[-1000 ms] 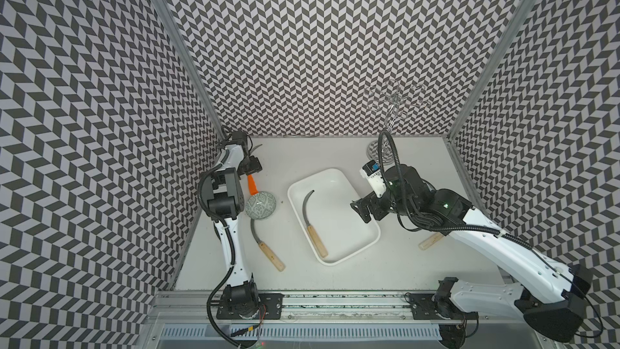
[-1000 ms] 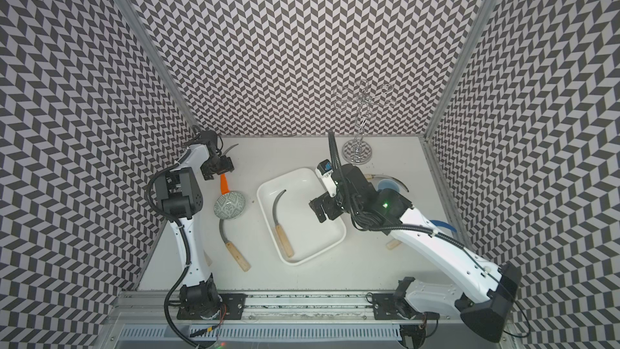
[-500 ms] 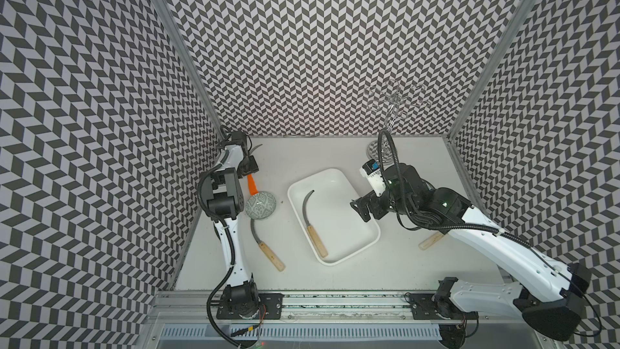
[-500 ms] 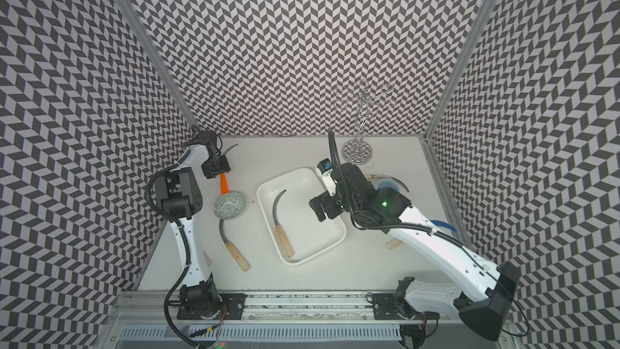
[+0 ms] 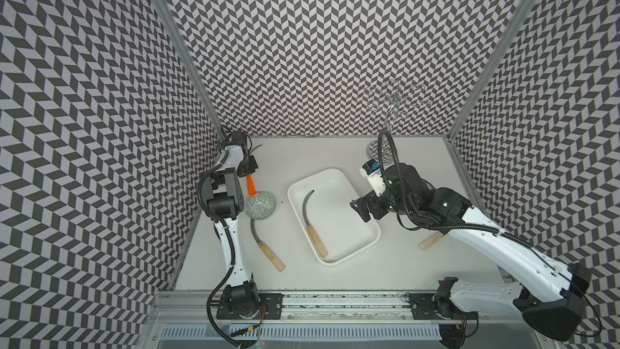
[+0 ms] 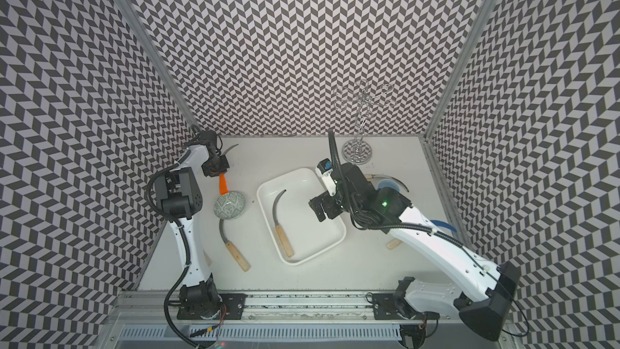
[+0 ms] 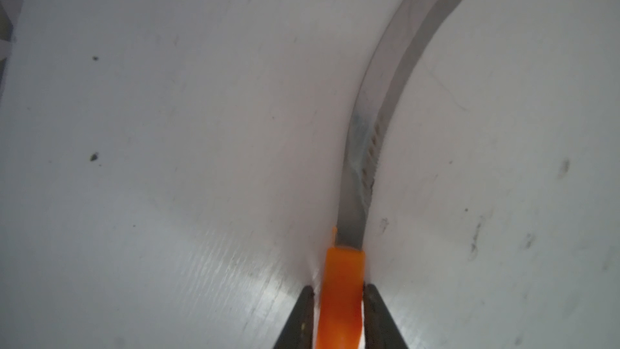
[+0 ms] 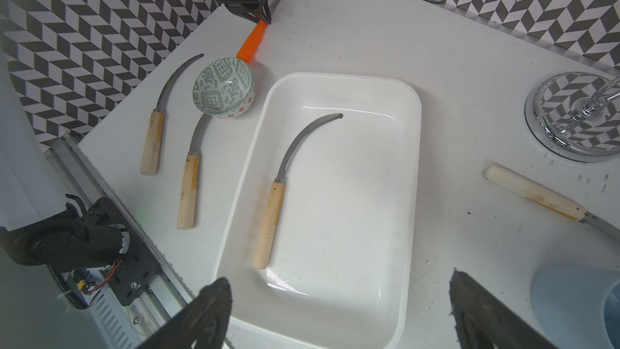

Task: Put small sickles into storage boxes
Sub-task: Pick up the sickle at the center of the board.

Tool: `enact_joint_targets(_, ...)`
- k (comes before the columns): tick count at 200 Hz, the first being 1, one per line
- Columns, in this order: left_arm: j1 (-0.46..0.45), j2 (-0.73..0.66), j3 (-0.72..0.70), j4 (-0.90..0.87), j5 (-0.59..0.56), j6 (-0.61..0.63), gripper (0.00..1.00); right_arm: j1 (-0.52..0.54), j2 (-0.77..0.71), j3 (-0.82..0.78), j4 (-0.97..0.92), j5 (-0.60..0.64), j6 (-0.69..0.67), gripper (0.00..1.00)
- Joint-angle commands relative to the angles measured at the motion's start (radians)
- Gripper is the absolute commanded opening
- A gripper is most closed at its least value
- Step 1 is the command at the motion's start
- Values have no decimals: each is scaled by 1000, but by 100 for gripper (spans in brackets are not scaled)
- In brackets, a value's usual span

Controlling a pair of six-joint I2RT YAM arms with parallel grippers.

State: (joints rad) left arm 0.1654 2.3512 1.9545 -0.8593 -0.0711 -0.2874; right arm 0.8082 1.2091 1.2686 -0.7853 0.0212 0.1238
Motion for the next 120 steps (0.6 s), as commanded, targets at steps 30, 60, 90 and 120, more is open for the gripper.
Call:
enact_joint_targets(30, -14, 37, -49, -43, 51, -9, 11, -3, -35, -5, 16, -9, 0, 100)
enact_joint_targets(60, -14, 37, -51, -43, 47, -8, 8, -3, -36, -6, 14, -10, 0, 100)
enact_joint_targets(90, -14, 38, -42, -44, 45, -10, 7, -3, -39, -6, 12, -11, 1, 100)
enact_joint_targets(120, -14, 37, -28, -47, 42, -16, 7, -3, -40, -11, 13, -12, 4, 100)
